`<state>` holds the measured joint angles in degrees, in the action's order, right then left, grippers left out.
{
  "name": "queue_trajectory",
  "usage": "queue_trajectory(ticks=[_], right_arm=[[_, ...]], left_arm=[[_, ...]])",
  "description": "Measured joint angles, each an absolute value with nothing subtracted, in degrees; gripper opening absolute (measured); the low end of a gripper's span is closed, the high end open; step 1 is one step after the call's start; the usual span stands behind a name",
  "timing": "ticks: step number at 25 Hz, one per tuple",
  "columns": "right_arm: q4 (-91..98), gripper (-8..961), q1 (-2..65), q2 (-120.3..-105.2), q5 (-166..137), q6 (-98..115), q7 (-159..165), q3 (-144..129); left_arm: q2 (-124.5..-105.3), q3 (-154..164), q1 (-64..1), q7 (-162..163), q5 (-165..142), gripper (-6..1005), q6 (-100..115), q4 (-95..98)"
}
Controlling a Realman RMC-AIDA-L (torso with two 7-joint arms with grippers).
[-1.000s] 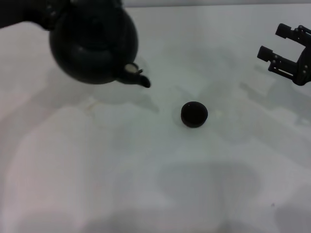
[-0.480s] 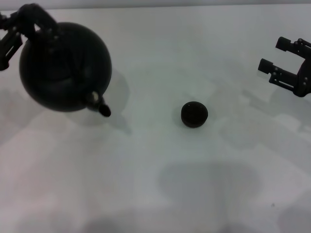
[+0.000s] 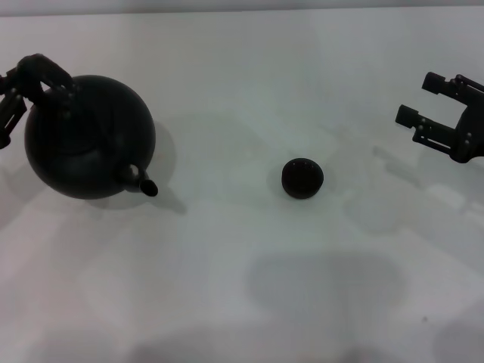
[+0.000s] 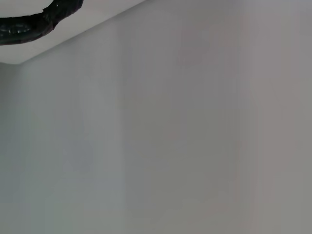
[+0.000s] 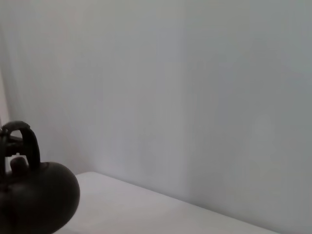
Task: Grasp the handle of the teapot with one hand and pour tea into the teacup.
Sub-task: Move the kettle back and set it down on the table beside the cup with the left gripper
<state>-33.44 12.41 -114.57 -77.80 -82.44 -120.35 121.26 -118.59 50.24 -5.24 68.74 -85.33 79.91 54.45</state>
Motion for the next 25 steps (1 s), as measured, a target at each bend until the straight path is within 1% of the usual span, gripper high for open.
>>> queue_trajectory(ticks=[10,25], right_arm=[[-33.37,765,12.52,-114.72,-78.29,-82.50,-119.79,121.13],[-32.87,765,12.58,-114.69,-78.31,-82.18,-120.25,121.11]], left_arm=[[-118.84,49.61,-8.07,70.44,-86.66,123,71.89,49.64],[-119.00,50.84,-13.40,73.51,-93.25,132,67.56,45.93]])
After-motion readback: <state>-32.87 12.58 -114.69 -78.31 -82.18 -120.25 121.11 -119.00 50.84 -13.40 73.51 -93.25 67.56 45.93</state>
